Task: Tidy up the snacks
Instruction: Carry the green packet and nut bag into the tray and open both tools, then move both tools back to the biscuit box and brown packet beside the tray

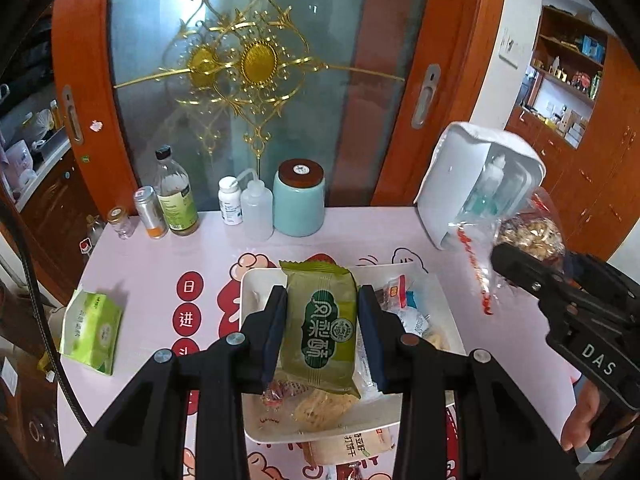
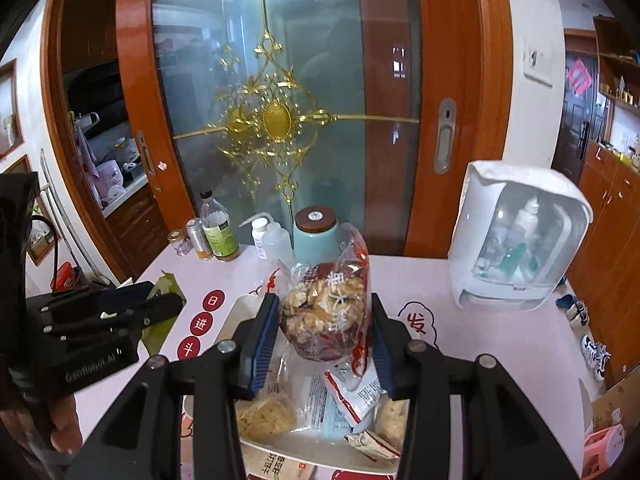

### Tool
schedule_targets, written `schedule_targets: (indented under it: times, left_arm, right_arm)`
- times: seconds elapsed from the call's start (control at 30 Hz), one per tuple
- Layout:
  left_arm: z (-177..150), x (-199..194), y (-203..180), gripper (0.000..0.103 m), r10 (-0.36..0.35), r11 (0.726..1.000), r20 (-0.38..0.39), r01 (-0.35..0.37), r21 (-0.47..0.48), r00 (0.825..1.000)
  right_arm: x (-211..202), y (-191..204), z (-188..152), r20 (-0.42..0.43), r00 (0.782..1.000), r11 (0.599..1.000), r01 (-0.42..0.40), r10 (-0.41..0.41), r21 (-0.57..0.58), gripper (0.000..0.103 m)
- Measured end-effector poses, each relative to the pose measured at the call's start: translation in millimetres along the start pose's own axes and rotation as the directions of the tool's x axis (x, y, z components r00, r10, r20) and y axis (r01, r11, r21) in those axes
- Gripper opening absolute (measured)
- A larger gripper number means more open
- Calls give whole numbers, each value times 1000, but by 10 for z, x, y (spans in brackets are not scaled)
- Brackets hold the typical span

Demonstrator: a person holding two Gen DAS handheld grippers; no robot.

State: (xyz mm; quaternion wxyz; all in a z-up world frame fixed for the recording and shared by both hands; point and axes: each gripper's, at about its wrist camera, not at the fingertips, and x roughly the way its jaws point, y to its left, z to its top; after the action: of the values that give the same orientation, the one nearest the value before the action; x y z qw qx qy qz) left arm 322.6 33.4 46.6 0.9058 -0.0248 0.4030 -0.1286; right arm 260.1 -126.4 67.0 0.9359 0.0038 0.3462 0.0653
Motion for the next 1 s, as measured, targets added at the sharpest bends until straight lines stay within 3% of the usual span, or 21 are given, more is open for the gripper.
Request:
schedule_targets:
  times: [0.3,0.37,0.43,0.47,0.53,1.0]
  left_arm:
    - [84,429,47,38,10,1000,-41,-11,-11,999]
    - [96,491,58,54,10,1000,-42,-10,-8,999]
    - [109,514,59,81,16,1000,-24,-16,-2,1000]
    - [113,508,62,83,25,1000,-5,-25,0,1000]
    - [124,503,68,83,30,1000,8,-30,4,1000]
    - [93,398,166,84,42,999,-30,-42,-18,999]
  right_arm:
    - [500,-22,89,-57,998,1000,-12,14,25,44]
    - [563,-16,119,-45,999,1000,-7,9,28,44]
    - [627,7,149,-39,999,1000,20,-19,12,50]
    - [648,18,160,-38,999,999,35,-35,7,54]
    - [654,38,170,-29,999,999,43,-43,0,69]
    - [492,72,128,-12,999,999,34,-34,-6,70]
